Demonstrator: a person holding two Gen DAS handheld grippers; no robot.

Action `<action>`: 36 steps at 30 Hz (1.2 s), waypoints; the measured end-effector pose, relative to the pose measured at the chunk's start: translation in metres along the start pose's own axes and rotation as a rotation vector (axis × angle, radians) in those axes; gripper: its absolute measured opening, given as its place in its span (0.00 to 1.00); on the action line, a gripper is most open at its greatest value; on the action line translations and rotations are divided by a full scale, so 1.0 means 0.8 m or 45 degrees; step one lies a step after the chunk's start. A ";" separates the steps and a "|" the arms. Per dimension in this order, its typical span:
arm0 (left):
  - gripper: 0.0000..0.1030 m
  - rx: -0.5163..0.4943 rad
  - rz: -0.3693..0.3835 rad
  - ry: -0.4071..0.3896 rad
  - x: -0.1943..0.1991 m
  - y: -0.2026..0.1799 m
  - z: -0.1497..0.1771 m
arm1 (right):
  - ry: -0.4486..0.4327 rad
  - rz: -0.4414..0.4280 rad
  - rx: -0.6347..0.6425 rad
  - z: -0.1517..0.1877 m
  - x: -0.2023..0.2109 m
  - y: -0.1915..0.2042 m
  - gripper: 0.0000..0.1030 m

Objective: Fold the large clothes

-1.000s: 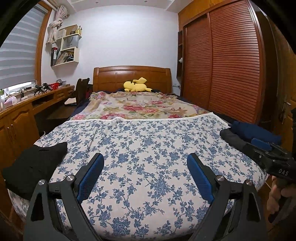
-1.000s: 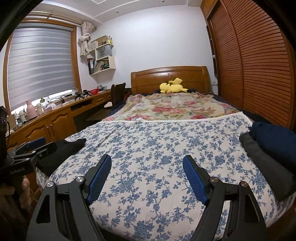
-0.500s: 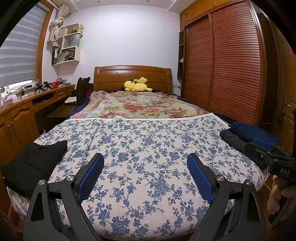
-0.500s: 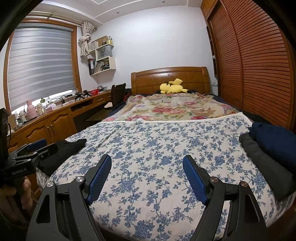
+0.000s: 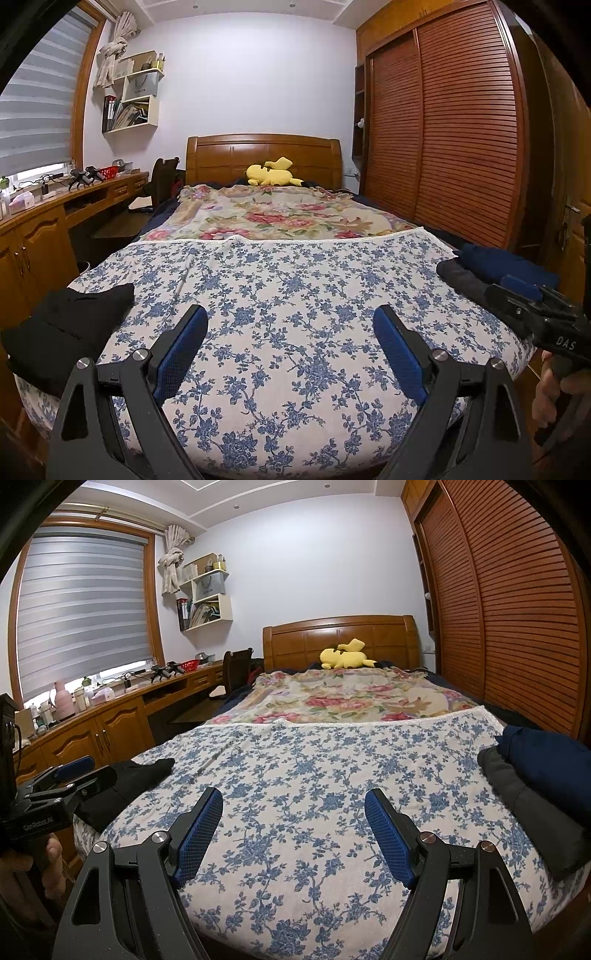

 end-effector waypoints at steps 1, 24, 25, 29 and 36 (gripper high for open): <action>0.89 0.000 -0.002 0.000 0.000 0.000 0.000 | -0.001 0.000 0.001 0.000 0.000 0.000 0.78; 0.89 0.000 0.003 -0.003 0.003 -0.003 -0.002 | -0.008 0.002 -0.001 0.000 -0.003 -0.001 0.78; 0.89 -0.001 0.004 -0.003 0.003 -0.003 -0.002 | -0.008 0.001 -0.002 0.000 -0.003 -0.001 0.78; 0.89 -0.002 0.002 0.001 0.004 -0.004 0.000 | -0.006 0.003 -0.006 0.001 -0.005 -0.002 0.78; 0.89 0.004 0.001 0.014 -0.001 -0.007 0.003 | -0.002 0.004 -0.005 0.001 -0.005 -0.003 0.78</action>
Point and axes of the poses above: each gripper's, at about its wrist camera, not at the fingertips, and x roughly against the way its jaws point, y to its left, z to its underside, the point moved 3 cm from there along -x, roughly the way its jaws point, and after that the axes turned 4 degrees about -x, right-handed, at the moved point
